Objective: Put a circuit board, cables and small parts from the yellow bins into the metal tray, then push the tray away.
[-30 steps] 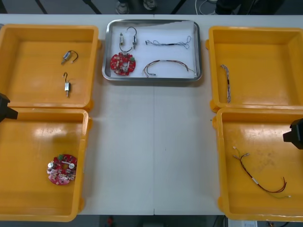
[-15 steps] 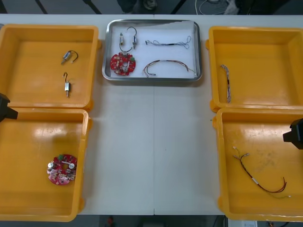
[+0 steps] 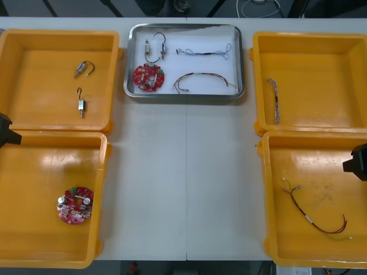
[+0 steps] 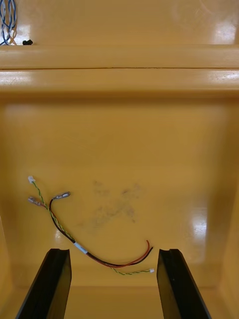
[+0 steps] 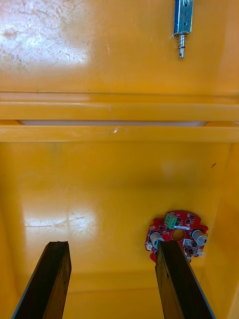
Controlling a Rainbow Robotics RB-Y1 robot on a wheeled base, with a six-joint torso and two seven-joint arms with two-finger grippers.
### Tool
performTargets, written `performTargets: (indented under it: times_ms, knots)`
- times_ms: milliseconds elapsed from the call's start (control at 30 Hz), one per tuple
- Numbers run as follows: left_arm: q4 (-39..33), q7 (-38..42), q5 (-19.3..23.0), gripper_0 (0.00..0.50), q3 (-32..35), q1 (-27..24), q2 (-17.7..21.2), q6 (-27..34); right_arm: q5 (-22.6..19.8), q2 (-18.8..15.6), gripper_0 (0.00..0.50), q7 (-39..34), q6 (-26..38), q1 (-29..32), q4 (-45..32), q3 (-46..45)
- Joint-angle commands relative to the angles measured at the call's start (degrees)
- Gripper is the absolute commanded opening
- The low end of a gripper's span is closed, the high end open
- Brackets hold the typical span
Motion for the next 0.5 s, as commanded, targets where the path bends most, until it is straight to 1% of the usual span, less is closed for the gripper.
performTargets:
  times_ms: [33, 500]
  knots:
    - [-1.72, -3.44, 0.41, 0.500, 0.96, 0.83, 2.22, 0.37, -0.49, -2.03, 0.500, -1.55, 0.17, 0.65, -0.22, -1.80]
    - [-1.72, -3.44, 0.41, 0.500, 0.96, 0.83, 2.22, 0.37, -0.49, -2.03, 0.500, -1.55, 0.17, 0.65, -0.22, -1.80]
